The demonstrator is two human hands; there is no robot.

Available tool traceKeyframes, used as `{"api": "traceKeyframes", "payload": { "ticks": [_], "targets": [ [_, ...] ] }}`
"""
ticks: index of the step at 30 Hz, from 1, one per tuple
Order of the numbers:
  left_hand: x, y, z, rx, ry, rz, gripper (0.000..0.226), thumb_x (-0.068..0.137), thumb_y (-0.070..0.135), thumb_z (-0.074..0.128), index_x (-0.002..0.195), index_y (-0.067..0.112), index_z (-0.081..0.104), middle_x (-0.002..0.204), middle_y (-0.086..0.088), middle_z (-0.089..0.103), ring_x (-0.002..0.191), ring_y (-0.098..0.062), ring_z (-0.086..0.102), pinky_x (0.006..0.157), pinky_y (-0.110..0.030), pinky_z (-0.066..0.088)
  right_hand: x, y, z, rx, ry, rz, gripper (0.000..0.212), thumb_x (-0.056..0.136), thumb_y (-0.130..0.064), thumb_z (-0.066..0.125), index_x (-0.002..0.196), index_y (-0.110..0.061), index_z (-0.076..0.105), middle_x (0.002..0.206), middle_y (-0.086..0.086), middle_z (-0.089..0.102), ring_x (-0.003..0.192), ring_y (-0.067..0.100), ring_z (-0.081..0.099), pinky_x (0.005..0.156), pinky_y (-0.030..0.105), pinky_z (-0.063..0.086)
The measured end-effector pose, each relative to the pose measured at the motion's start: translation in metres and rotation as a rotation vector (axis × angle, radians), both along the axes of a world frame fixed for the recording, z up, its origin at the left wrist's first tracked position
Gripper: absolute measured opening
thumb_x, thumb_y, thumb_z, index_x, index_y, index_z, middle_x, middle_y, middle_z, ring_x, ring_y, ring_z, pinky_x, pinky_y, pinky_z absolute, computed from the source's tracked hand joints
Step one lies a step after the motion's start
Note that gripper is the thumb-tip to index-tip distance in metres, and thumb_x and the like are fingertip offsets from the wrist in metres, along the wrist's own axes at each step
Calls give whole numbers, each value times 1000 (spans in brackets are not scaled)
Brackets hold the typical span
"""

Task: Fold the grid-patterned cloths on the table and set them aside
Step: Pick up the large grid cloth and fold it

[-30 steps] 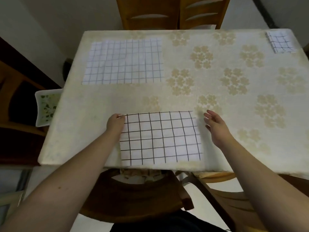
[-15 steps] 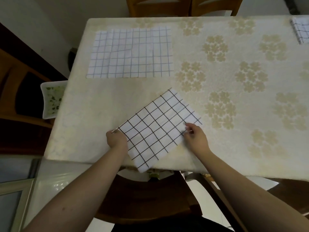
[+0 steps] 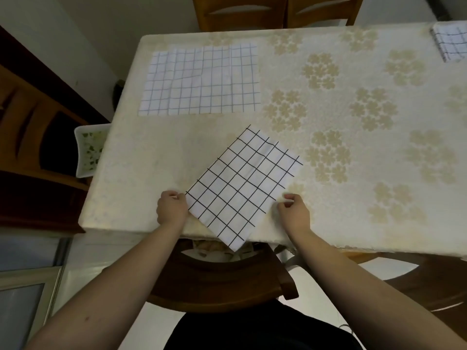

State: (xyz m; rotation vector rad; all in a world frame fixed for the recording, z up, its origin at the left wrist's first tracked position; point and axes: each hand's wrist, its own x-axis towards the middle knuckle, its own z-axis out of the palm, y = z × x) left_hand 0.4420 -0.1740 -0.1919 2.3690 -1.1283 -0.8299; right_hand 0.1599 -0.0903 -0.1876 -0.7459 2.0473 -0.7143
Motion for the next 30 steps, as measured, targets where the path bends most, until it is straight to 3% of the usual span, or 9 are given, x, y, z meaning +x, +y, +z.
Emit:
{"api": "traceKeyframes", "payload": {
  "ticks": [4,7,11,14,16,20,22,27,30],
  "targets": [
    [0,-26,-3,-55,-39,-222,29,94,23,51,119,14,61,120,-12,61,106,-31,60,92,-42,49,6,4,1,71,-60,-81,34,93,-17,51,127,-13,54,85,2,64,73,16,59,56,24,40],
    [-12,-56,-11,-65,-70,-491,30,99,20,46,124,12,60,124,-15,57,106,-30,59,95,-40,48,11,4,-5,105,-169,-222,38,93,-19,55,130,-12,55,106,10,68,93,29,65,72,35,53],
    [-35,-90,-22,-34,-172,-797,32,101,19,42,125,10,60,127,-18,53,111,-35,56,96,-46,48,18,0,-10,124,-214,-341,29,93,-20,58,121,-14,61,96,12,70,76,25,63,72,40,57],
    [-47,-114,-24,38,-124,-798,29,98,25,50,117,7,63,123,-19,56,105,-35,59,93,-45,51,27,-7,-8,109,-241,-415,13,93,-15,57,101,-13,68,80,10,66,67,22,57,57,31,49],
    [-51,-128,-23,115,-92,-791,30,95,31,57,112,8,65,120,-17,61,102,-34,61,91,-45,53,31,-13,-7,118,-258,-436,15,93,-12,57,86,-9,70,69,9,61,60,22,50,51,28,41],
    [-56,-139,-20,191,-63,-823,31,94,32,61,107,6,71,110,-16,69,96,-34,66,86,-36,54,36,-25,-6,183,-293,-476,36,89,-20,63,58,-14,48,55,3,42,48,18,34,51,26,28],
    [-56,-140,-19,192,-18,-831,30,94,29,62,108,4,71,108,-16,70,97,-33,66,85,-34,52,38,-27,-6,187,-292,-496,39,90,-24,64,59,-17,42,54,2,36,47,17,30,52,26,26],
    [-44,-140,-13,102,185,-776,11,89,22,68,95,13,64,98,-7,67,89,-22,61,78,-29,46,40,-26,1,158,-320,-534,36,92,-28,66,61,-14,52,53,-1,41,46,15,33,46,25,29],
    [-38,-137,-11,107,374,-726,14,88,16,69,98,15,60,99,-4,65,88,-17,60,76,-26,45,41,-22,6,114,-358,-553,30,91,-31,68,72,-9,61,58,3,42,46,15,30,46,26,29]
  ]
}}
